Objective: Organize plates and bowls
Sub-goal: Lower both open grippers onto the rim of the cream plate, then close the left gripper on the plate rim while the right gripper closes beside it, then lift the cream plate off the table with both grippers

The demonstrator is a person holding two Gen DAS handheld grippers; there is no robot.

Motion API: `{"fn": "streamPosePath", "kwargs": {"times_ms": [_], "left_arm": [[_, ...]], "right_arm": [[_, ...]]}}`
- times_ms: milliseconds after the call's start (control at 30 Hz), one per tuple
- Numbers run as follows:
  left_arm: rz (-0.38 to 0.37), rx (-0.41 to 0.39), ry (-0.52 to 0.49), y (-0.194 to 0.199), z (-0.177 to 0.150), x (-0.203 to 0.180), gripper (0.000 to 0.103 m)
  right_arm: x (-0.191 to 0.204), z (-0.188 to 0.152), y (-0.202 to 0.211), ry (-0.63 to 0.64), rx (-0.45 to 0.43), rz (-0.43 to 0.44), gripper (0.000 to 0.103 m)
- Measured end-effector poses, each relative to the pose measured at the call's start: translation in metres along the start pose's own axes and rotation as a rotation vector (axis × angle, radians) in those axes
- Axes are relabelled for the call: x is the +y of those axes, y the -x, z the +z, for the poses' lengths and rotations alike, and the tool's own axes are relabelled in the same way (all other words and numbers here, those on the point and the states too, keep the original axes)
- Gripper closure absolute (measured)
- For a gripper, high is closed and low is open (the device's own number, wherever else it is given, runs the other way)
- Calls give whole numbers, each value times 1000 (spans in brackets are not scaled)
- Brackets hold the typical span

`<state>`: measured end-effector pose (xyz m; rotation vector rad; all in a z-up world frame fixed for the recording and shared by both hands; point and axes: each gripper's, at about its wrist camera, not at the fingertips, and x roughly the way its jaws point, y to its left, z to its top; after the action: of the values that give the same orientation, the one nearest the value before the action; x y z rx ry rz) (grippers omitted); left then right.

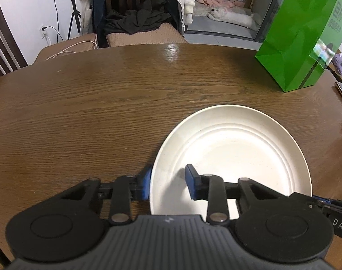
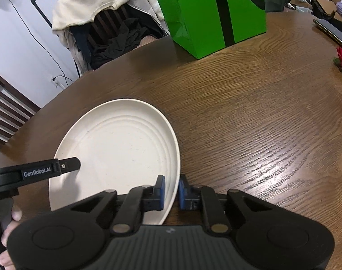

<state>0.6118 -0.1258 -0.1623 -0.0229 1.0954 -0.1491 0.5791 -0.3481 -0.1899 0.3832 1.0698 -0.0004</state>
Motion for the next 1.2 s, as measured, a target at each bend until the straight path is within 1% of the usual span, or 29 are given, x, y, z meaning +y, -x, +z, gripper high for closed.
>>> {"fn": "streamPosePath", "kwargs": {"times_ms": [67,267,567,867,1200], "left_arm": [[1,0,4,0,0,0,75],[13,-11,-9,1,0,-5,75],[7,-46,-8,12,2,-7,75],[-1,-91,0,33,7,-8,75],[-8,-134,5,66,11,-4,75]], "right_arm": [[-1,-1,0,2,-3,0,92],[1,-5,2,6,-13,-9,92],[0,-5,8,1,-30,-6,92],[2,-4,25,0,-66,3,91],[14,2,51,12,-103,14,91]]}}
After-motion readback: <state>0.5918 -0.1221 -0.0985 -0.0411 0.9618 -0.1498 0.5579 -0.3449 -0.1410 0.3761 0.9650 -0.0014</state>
